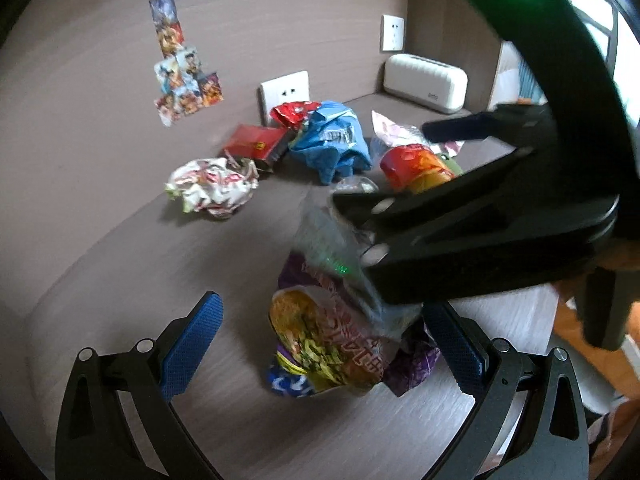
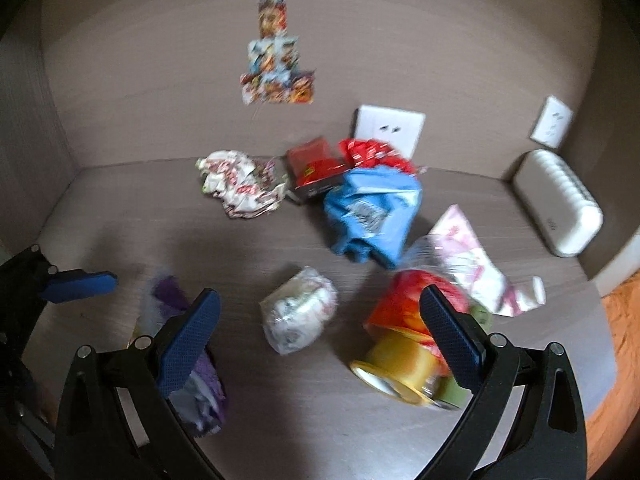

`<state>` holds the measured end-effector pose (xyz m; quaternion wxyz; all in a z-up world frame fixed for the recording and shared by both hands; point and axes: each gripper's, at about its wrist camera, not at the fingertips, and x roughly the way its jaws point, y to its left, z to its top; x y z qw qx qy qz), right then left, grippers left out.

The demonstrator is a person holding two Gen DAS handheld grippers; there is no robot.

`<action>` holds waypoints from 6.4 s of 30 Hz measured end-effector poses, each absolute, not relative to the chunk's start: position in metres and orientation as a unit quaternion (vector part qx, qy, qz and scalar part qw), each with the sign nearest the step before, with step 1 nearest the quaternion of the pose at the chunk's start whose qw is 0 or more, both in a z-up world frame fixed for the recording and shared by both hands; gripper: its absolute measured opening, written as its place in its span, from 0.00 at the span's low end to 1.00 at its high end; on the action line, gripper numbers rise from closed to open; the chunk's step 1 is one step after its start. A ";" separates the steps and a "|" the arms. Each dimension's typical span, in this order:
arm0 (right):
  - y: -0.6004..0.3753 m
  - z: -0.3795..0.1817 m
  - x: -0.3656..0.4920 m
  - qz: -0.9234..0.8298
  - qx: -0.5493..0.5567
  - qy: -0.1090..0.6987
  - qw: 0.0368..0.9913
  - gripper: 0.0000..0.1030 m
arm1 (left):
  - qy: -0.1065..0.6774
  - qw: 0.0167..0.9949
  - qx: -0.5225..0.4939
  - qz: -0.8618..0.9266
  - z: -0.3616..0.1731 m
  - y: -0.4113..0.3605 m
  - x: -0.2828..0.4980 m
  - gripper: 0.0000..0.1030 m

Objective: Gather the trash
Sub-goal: 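Grasp the purple snack bag with the left tool while the right grasps the clear wrapper, then carry both items over the white bin and open both tools to drop them, then swing both tools back toward the desk, then grasp the white crumpled wrapper with the left tool while the right grasps the blue bag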

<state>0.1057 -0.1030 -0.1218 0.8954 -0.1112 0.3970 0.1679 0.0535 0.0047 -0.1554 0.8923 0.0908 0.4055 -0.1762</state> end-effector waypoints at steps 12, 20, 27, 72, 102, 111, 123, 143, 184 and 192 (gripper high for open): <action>-0.090 -0.169 0.135 0.183 -0.093 0.473 0.857 0.50 | 0.418 0.879 0.105 -0.203 -0.188 0.001 0.077 0.81; -0.092 -0.160 0.130 0.169 -0.078 0.462 0.867 0.47 | 0.403 0.883 0.119 -0.209 -0.174 0.007 0.072 0.78; -0.114 -0.113 0.114 0.143 -0.058 0.420 0.894 0.47 | 0.380 0.892 0.109 -0.219 -0.137 0.017 0.062 0.78; -0.518 -0.464 -0.199 -0.184 0.157 0.578 0.779 0.47 | 0.517 0.598 0.325 -0.520 -0.496 -0.444 -0.108 0.78; -0.549 -0.475 -0.222 -0.220 0.185 0.565 0.774 0.95 | 0.530 0.598 0.335 -0.500 -0.518 -0.449 -0.099 0.95; -0.512 -0.355 -0.246 -0.256 0.177 0.522 0.794 0.95 | 0.494 0.659 0.278 -0.493 -0.384 -0.407 -0.102 0.95; -0.456 -0.187 -0.213 -0.241 0.142 0.406 0.870 0.95 | 0.397 0.763 0.210 -0.465 -0.204 -0.330 -0.072 0.95; -0.280 -0.099 -0.019 -0.055 0.045 0.342 0.937 0.95 | 0.352 0.896 0.119 -0.242 -0.116 -0.116 0.058 0.95; -0.151 -0.057 0.172 0.064 0.008 0.326 0.943 0.72 | 0.392 0.903 0.055 -0.167 -0.123 0.040 0.199 0.57; -0.193 -0.026 0.100 0.012 0.017 0.291 0.957 0.72 | 0.362 0.904 0.075 -0.215 -0.088 -0.004 0.155 0.57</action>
